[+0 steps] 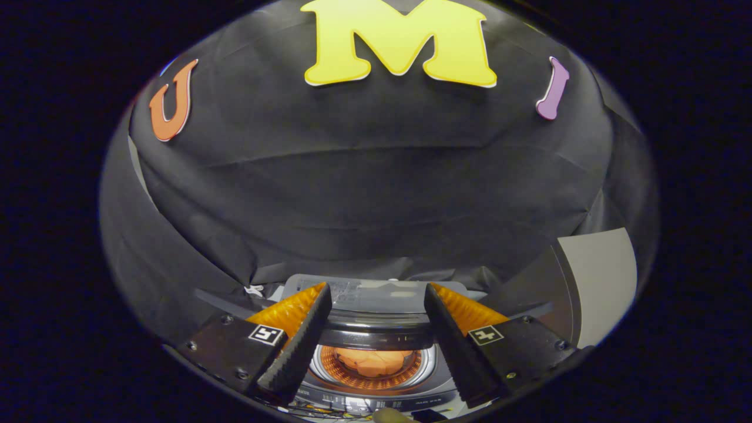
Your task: Put the clothes into the washing machine and then close the washing machine lid.
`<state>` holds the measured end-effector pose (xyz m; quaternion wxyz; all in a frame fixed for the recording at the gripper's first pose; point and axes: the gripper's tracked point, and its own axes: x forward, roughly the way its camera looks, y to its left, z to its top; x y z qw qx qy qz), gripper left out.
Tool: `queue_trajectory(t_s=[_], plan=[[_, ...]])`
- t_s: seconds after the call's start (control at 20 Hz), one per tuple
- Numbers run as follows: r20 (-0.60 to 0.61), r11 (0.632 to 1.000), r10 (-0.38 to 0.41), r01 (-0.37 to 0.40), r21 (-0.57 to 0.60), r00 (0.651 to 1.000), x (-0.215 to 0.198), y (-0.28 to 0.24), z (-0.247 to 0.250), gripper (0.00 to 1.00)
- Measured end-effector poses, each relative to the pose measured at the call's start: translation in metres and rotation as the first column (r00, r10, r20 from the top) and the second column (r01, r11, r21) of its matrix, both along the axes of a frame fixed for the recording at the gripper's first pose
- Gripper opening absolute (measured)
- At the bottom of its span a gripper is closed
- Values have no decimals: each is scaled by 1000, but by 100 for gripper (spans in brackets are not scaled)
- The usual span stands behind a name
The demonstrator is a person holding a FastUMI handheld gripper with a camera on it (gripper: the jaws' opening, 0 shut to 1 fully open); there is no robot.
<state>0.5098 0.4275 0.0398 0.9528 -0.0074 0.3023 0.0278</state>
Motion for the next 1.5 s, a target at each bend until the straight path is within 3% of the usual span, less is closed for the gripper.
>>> queue_trajectory(t_s=[1.05, 1.3, 1.5], plan=[[-86, 999, 38, -41, -27, 996, -72, -2, -55, 99], [-43, 998, 55, -57, -38, 998, -98, -11, -44, 99], [42, 997, 76, -75, -25, 996, -141, -38, -21, 99]])
